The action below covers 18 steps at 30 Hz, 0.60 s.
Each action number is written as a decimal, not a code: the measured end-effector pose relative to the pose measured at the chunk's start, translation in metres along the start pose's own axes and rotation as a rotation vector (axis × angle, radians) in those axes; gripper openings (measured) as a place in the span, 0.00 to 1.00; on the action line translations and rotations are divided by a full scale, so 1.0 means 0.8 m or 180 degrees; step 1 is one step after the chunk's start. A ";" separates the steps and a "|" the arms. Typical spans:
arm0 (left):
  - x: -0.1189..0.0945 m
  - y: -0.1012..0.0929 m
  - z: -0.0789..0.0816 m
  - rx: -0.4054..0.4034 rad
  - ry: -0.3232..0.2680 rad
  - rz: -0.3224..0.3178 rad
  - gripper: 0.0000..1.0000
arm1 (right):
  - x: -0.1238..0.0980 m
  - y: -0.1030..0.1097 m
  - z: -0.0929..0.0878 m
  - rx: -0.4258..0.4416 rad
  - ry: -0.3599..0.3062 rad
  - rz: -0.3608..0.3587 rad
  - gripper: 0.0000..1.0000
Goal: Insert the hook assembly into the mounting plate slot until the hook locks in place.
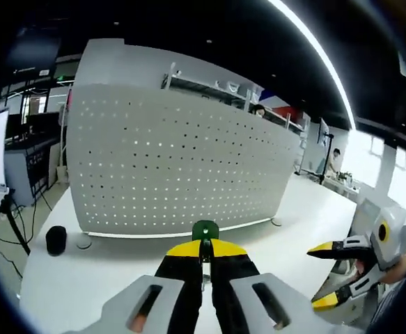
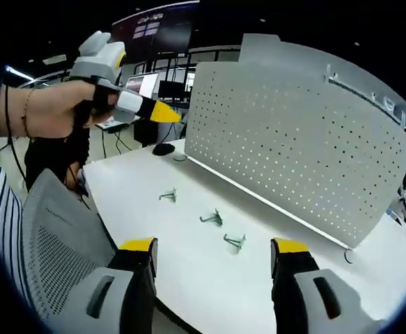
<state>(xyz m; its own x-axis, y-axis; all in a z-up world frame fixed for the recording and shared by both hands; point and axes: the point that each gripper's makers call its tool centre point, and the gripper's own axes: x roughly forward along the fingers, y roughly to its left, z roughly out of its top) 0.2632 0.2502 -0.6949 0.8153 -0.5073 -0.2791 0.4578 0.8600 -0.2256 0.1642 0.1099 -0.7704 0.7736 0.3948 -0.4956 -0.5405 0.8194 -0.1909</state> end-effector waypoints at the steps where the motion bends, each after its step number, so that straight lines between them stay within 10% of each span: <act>1: 0.000 0.000 0.001 -0.0027 -0.0014 0.0016 0.01 | 0.002 0.002 -0.006 0.0009 0.0034 0.0003 0.76; 18: -0.003 0.012 0.020 0.0305 -0.0178 0.0326 0.01 | 0.016 0.015 -0.037 -0.0019 0.0235 -0.0002 0.99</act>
<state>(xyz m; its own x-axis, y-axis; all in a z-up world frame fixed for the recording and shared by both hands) 0.2711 0.2610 -0.6817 0.8768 -0.4149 -0.2432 0.4007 0.9099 -0.1078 0.1573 0.1125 -0.8043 0.7476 0.3625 -0.5565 -0.5422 0.8171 -0.1960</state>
